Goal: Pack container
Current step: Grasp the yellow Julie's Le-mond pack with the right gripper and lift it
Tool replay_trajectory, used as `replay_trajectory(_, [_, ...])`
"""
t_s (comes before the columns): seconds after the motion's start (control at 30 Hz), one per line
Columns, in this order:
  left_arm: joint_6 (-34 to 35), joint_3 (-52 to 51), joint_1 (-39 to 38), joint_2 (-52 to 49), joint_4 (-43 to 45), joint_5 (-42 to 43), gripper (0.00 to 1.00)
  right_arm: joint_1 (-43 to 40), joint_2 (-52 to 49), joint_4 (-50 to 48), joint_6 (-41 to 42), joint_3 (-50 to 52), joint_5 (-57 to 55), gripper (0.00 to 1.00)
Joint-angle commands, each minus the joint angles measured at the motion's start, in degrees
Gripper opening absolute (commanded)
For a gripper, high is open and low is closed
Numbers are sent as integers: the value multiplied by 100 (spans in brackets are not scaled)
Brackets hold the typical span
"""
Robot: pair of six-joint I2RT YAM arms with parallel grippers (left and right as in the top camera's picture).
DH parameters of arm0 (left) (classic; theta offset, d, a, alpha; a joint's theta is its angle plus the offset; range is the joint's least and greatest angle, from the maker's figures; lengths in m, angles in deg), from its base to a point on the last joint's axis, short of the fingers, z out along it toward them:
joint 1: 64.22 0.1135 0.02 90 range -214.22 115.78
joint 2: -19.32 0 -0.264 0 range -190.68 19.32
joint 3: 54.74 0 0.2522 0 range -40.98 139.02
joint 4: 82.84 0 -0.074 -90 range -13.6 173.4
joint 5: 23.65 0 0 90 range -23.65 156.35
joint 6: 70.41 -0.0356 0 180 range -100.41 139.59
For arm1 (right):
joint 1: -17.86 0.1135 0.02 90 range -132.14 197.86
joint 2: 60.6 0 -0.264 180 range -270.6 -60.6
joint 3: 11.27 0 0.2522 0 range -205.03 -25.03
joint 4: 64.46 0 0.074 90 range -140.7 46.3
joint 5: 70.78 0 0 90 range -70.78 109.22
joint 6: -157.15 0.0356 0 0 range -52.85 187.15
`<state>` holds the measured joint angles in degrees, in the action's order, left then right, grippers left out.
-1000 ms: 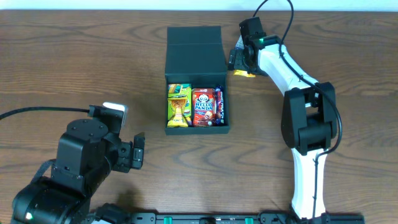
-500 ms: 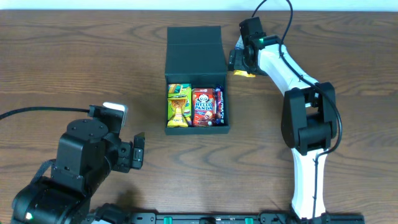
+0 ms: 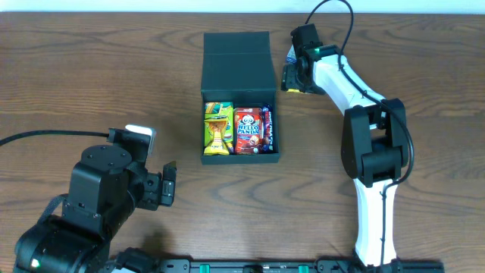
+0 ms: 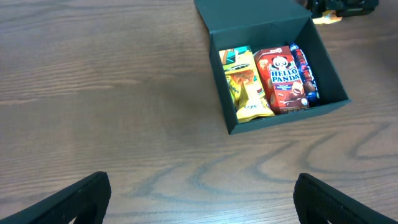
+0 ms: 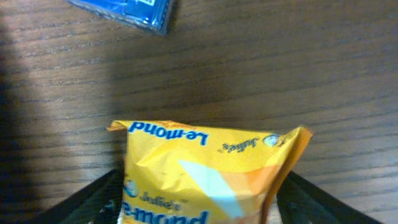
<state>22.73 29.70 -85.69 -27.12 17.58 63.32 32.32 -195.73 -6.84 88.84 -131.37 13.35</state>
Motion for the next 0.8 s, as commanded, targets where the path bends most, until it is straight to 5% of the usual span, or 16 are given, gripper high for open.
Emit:
replay_trajectory(0.0, [24,-17,9,0,-15,-55,95,-28,-166,24,-11,-35,9,68])
replay_trajectory(0.3, [24,-17,9,0,-15,-55,95,-28,-153,59,-11,-66,11,48])
replay_trajectory(0.77, [24,-17,9,0,-15,-52,95,-28,-136,984,-11,-1196,11,39])
